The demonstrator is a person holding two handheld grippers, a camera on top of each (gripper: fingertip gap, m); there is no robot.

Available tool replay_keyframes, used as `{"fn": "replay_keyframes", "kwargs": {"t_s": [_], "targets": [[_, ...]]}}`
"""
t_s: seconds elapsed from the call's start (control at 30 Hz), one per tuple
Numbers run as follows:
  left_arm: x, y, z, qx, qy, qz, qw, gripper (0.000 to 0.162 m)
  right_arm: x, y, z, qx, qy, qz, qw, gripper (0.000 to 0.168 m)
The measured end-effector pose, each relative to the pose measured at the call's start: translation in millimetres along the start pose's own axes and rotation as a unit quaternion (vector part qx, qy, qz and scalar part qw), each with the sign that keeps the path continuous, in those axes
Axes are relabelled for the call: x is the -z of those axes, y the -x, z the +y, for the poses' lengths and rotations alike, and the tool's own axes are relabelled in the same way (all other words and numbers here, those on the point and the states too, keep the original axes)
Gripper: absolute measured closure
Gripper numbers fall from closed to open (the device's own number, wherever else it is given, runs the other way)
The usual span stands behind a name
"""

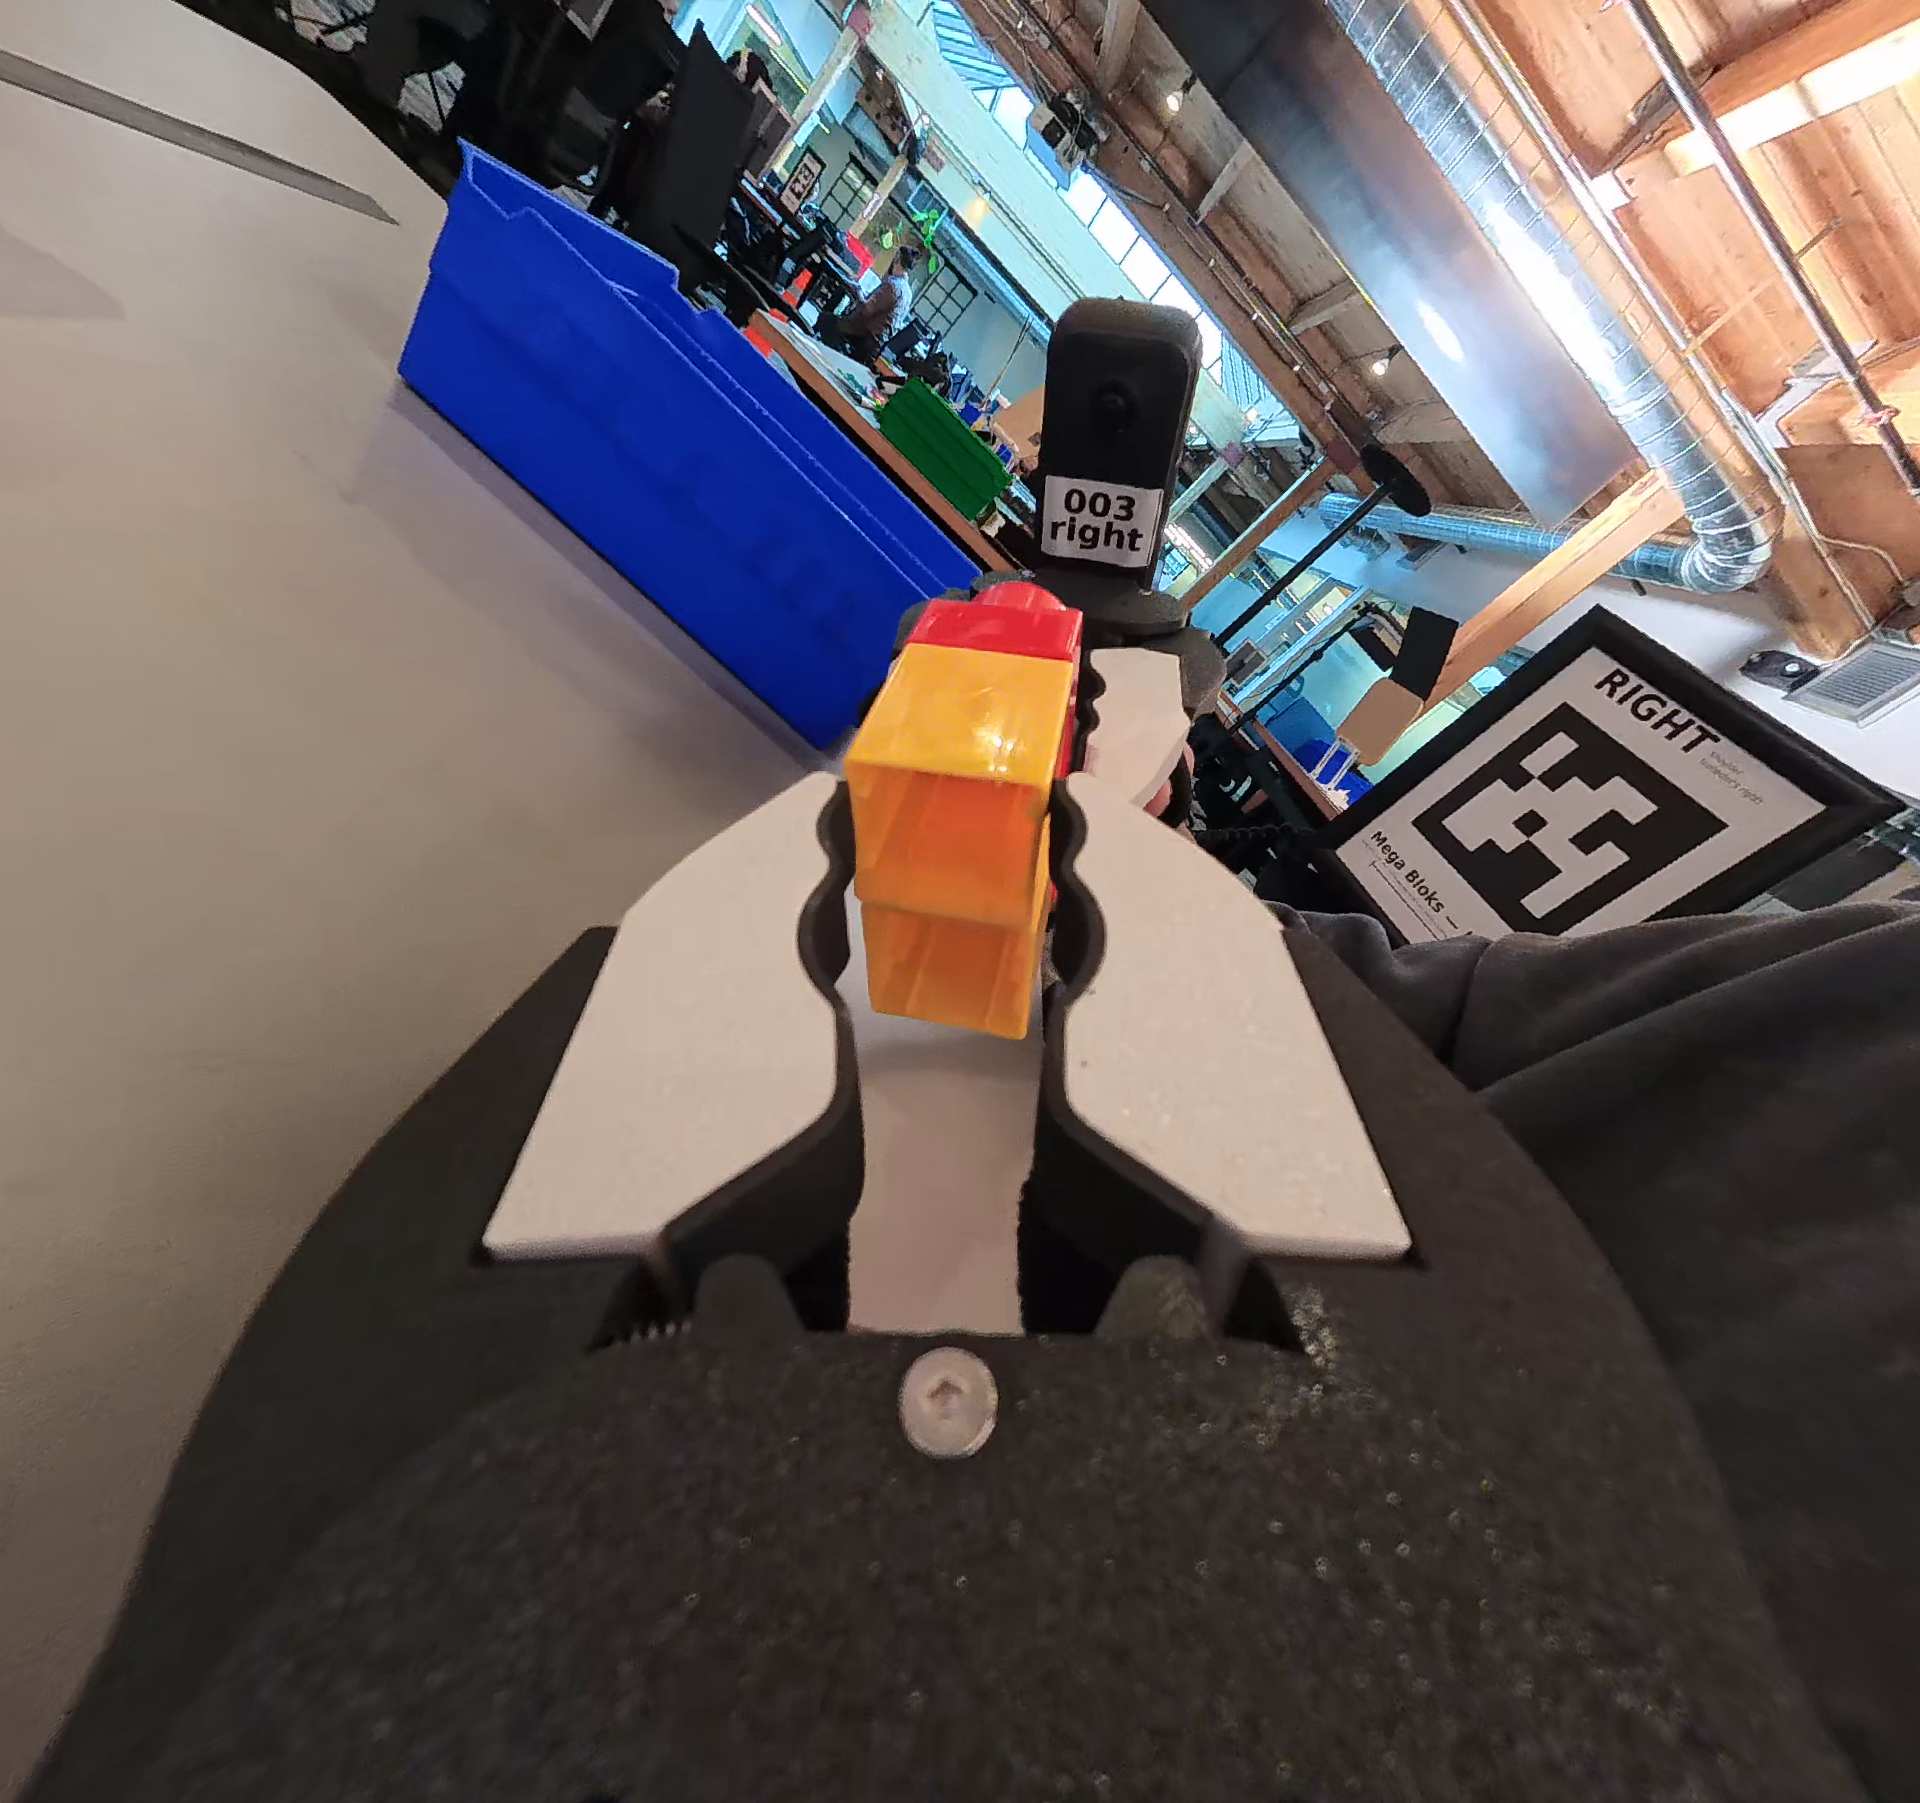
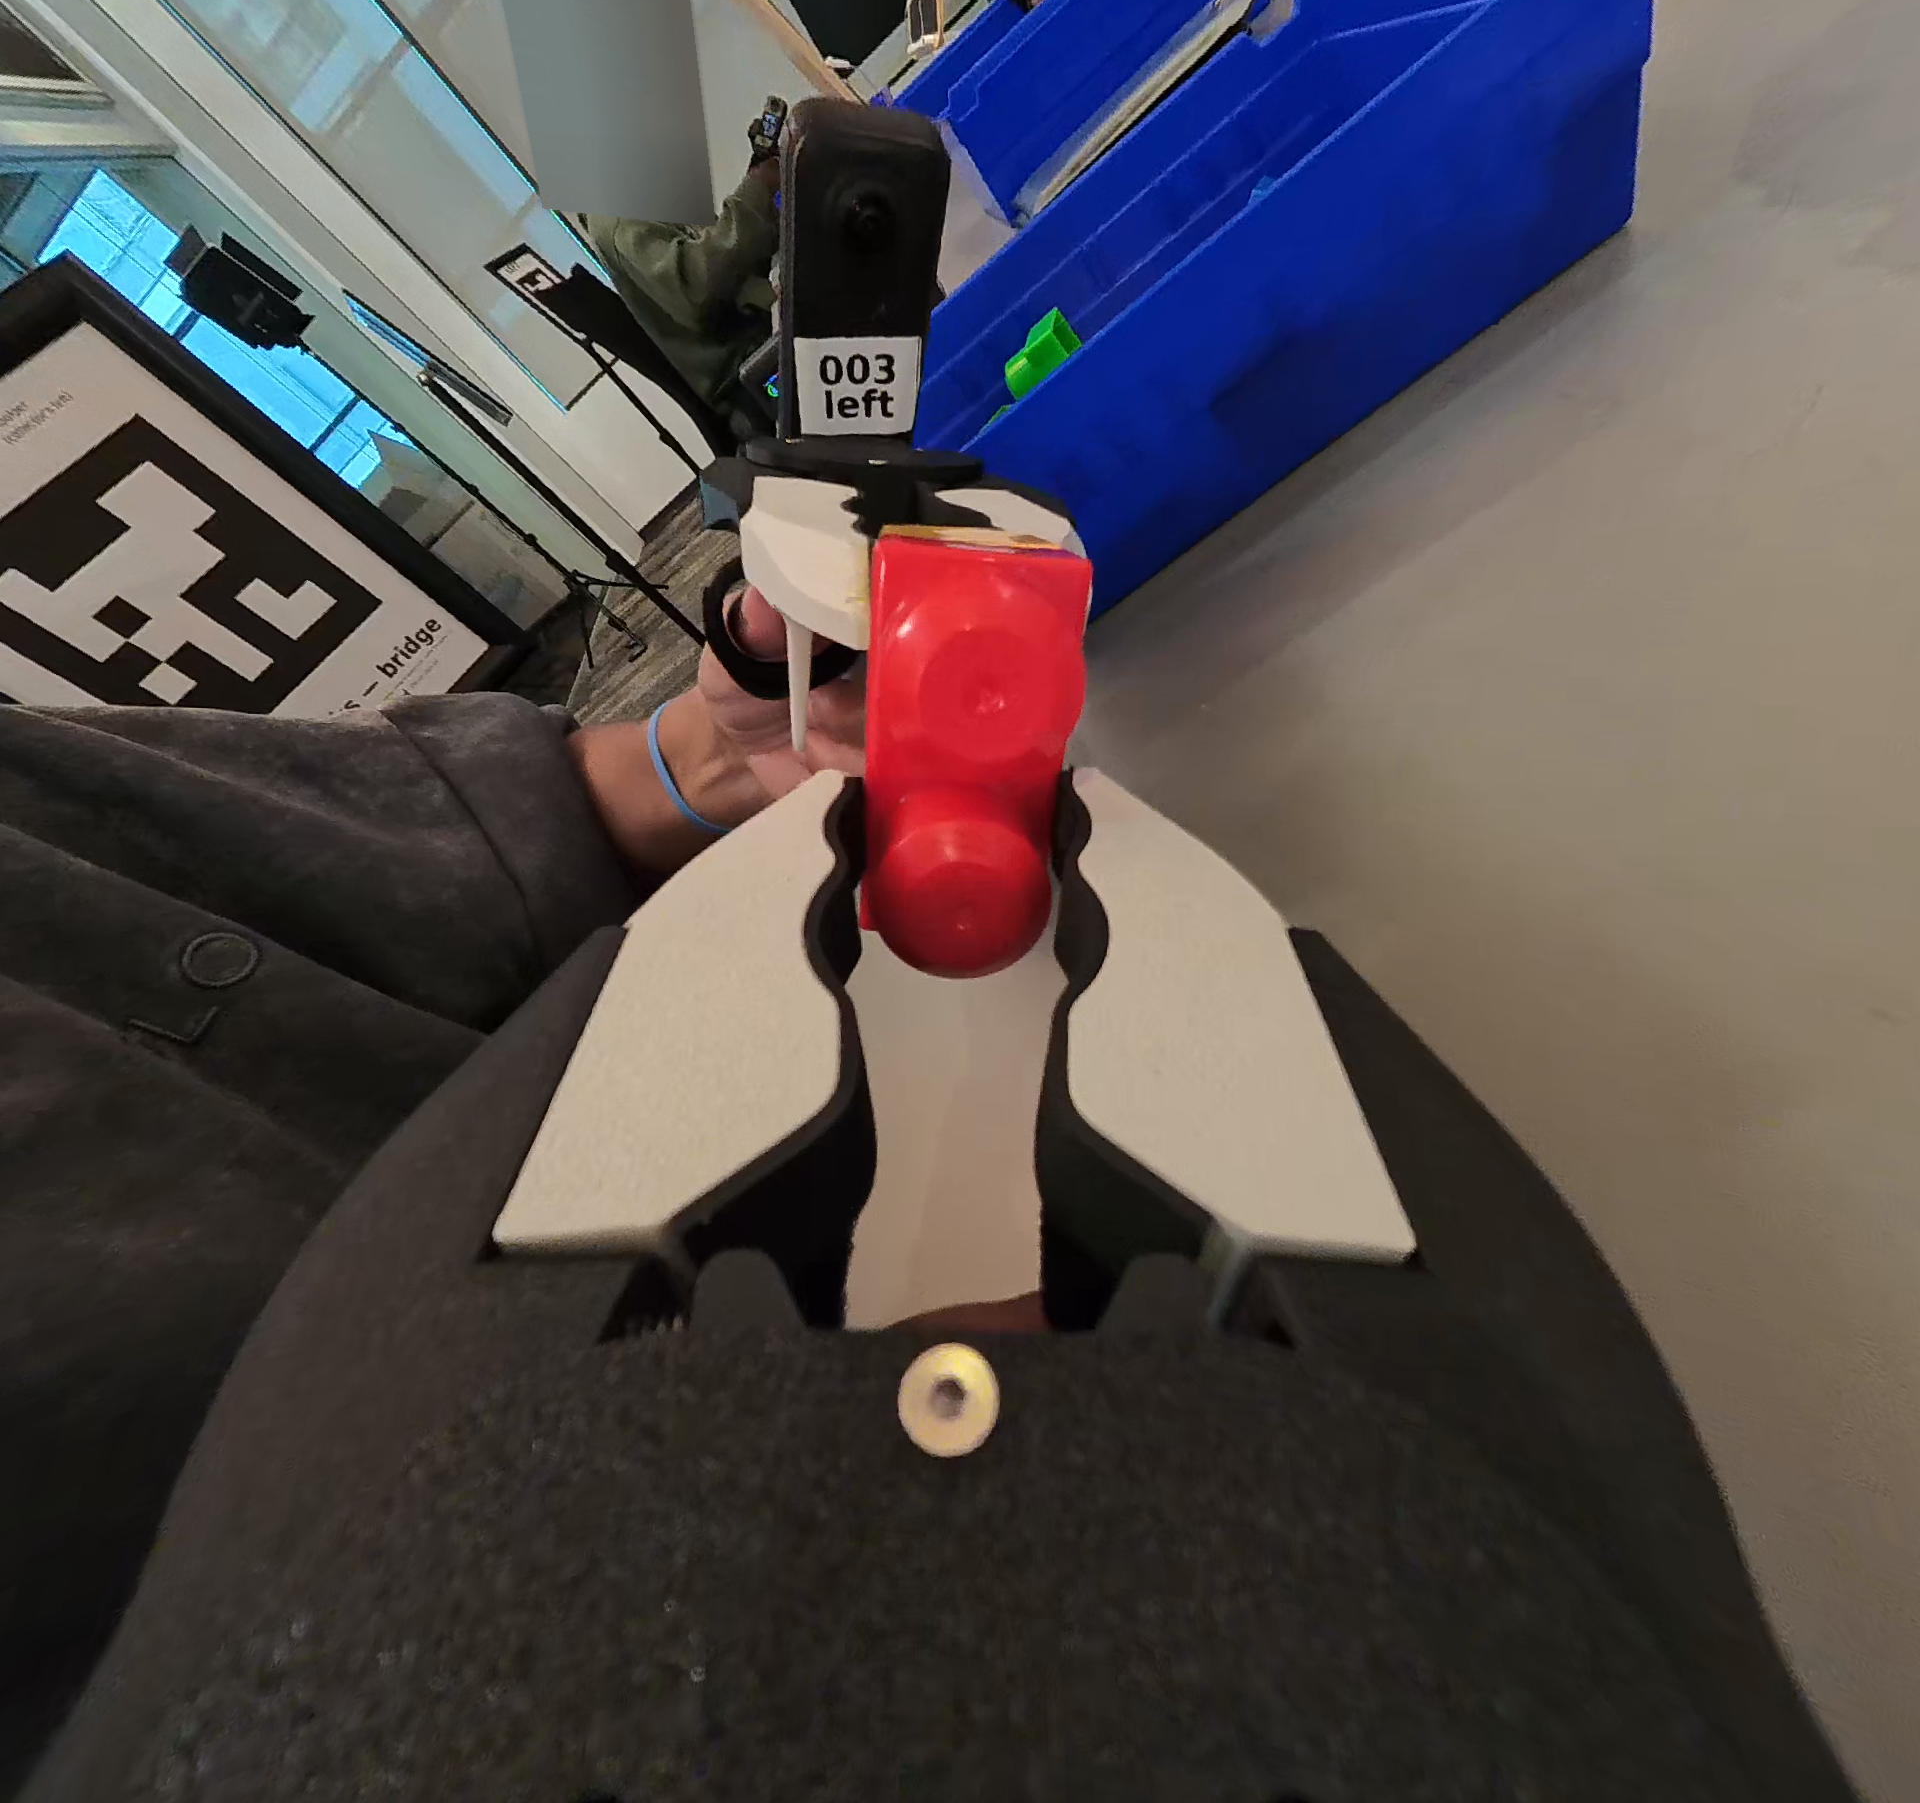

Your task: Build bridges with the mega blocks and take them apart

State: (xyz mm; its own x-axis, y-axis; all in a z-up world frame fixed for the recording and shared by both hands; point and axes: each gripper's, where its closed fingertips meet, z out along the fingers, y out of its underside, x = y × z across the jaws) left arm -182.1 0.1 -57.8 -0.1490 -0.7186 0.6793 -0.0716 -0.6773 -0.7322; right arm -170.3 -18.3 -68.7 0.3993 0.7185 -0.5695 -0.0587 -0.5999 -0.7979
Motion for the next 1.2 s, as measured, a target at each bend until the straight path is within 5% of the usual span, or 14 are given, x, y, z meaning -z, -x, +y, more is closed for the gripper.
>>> {"fn": "replay_keyframes", "kwargs": {"t_s": [0.33,0.4,0.57,0.63,0.7,0.77,0.8,0.9,0.97,1.2], "targets": [[2.0,-2.7,-5.5,-0.025,0.006,-0.015,1.0,0.119,-0.9,2.5,-2.8,0.001,-0.003,-0.003,1.0,0.134],[13.8,7.8,-10.1,-0.087,0.008,-0.094,0.992,0.089,2.3,0.8,-4.3,0.007,-0.006,0.008,1.0,0.134],[51.0,36.3,-20.2,-0.29,-0.015,-0.361,0.886,0.082,37.4,-15.0,-34.7,0.031,-0.031,0.116,0.992,0.134],[48.6,32.5,-20.2,-0.34,-0.013,-0.405,0.849,0.076,104.7,-15.8,-86.0,0.09,-0.066,0.247,0.963,0.134],[42.3,23.7,-14.2,-0.37,0.0,-0.408,0.835,0.09,221.6,-29.6,-142.2,0.114,-0.126,0.442,0.881,0.134],[35.0,15.2,-8.2,-0.373,0.003,-0.392,0.841,0.094,327.9,-75.4,-148.5,0.052,-0.064,0.612,0.787,0.134],[30.9,12.7,-4.9,-0.367,0.008,-0.381,0.849,0.094,357.1,-107.9,-132.9,-0.007,0.002,0.646,0.764,0.134],[20.6,10.1,1.0,-0.353,0.021,-0.358,0.864,0.093,368.2,-198.8,-83.7,-0.131,0.105,0.62,0.767,0.134],[17.3,11.6,2.6,-0.349,0.032,-0.356,0.866,0.093,372.2,-241.3,-53.3,-0.155,0.173,0.64,0.733,0.133],[12.8,15.6,8.0,-0.31,0.05,-0.336,0.888,0.092,360.4,-290.6,-28.4,-0.21,0.208,0.641,0.708,0.134]]}}
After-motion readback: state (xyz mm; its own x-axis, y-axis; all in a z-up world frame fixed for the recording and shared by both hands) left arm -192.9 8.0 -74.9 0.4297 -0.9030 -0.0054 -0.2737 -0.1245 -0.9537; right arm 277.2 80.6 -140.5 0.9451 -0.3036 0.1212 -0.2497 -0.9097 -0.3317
